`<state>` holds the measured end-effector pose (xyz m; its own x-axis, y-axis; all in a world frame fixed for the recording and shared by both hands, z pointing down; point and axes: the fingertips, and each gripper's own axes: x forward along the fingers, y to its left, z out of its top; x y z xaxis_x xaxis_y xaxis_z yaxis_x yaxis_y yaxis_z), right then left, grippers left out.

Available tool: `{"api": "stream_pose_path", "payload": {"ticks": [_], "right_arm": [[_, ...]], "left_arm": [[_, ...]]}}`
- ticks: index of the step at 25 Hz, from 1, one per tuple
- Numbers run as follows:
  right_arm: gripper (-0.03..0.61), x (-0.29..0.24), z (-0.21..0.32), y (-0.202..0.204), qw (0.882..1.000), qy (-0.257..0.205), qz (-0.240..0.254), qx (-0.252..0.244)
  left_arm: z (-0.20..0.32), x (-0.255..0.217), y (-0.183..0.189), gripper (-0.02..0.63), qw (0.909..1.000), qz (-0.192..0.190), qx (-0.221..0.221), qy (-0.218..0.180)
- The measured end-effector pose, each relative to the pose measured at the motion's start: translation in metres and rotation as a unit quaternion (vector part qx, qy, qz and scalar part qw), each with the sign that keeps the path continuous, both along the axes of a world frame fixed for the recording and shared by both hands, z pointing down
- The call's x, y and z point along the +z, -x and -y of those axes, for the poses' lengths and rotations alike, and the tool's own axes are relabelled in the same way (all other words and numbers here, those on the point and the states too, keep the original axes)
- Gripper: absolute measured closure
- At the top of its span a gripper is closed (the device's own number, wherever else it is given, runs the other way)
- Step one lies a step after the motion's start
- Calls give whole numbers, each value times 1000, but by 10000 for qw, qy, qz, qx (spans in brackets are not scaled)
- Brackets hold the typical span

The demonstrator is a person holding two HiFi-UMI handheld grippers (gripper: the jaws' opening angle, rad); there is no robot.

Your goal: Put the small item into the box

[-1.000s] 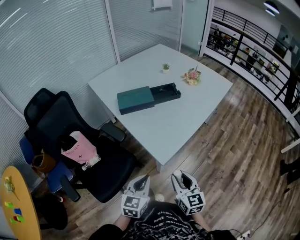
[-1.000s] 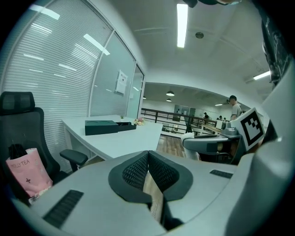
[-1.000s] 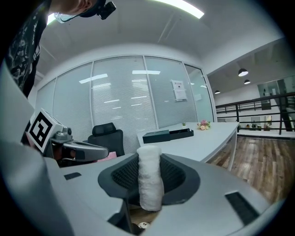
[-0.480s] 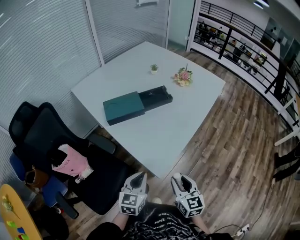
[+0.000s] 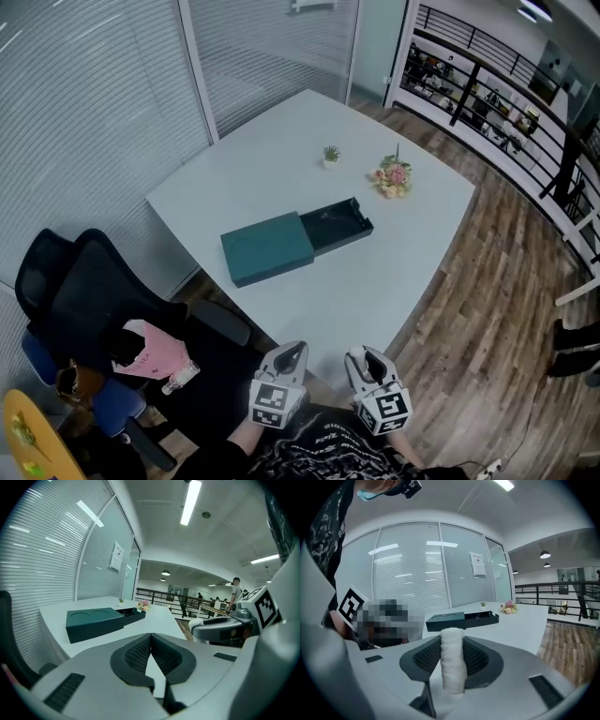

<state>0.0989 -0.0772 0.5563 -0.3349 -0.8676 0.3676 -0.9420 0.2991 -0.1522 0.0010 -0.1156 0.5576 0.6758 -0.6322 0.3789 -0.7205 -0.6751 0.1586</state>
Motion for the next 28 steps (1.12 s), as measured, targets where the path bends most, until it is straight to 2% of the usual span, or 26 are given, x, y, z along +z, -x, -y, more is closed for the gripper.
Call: {"api": "stream_pose_path", "payload": {"ticks": [5, 10, 18, 22, 28], "right_arm": [[436, -5, 41, 7, 9999, -18, -64, 88], [436, -2, 50, 5, 9998, 144, -100, 114], [436, -28, 70, -9, 9999, 9, -17, -101], [436, -45, 95, -22, 9991, -232, -213, -269], [436, -76, 151, -31, 9930, -634, -701, -703]], "left_arm": [[43, -10, 3, 597, 9998, 3, 164, -144], [58, -11, -5, 597, 9994, 31, 330, -109], [68, -23, -8, 597, 9999, -2, -145, -33], [68, -26, -6, 597, 9996, 100, -236, -131], [69, -15, 7, 597, 9982, 105, -595, 23]]}}
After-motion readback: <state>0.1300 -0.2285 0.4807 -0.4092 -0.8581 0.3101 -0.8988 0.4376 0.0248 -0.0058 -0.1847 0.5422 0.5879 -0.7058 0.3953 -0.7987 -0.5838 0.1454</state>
